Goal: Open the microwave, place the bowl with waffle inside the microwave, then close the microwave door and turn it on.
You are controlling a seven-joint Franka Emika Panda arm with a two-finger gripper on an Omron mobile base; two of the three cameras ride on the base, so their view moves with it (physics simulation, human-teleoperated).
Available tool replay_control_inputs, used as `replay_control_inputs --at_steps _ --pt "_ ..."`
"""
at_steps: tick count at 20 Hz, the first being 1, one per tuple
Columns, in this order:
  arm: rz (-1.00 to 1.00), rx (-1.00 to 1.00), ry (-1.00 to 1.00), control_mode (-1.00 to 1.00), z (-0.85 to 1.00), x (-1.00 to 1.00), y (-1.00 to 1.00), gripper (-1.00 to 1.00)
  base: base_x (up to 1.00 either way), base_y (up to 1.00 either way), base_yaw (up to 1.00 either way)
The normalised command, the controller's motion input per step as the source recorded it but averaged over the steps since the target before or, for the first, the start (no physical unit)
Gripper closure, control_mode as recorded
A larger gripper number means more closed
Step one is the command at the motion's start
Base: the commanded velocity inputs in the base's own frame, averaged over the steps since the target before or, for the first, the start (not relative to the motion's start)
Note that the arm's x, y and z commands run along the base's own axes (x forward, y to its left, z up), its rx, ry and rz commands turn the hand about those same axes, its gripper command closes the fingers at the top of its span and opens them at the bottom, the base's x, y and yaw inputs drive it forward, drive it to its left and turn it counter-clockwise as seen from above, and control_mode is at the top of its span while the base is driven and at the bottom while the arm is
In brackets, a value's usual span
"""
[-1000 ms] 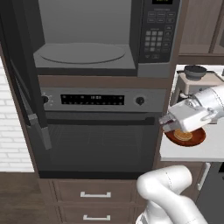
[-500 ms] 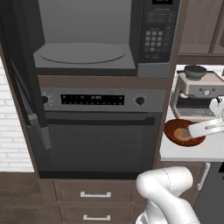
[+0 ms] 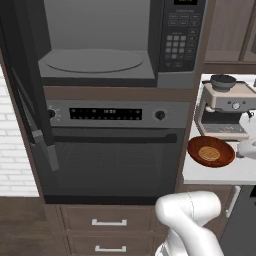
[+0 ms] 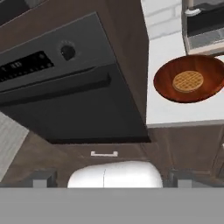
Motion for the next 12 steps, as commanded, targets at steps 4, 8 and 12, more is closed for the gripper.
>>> replay_control_inputs --at_steps 4,8,12 --pt "-0.57 0.04 0.16 -1.0 -0.3 0.3 -0.85 -1.0 0.0 0.0 0.0" --pt "-0.44 0.08 0.26 -1.0 -0.27 0.4 -0.69 -1.0 0.0 0.0 0.0" --pt "-0.25 0.09 0.13 -1.0 -0.54 0.42 -0.6 -1.0 0.0 0.0 0.0"
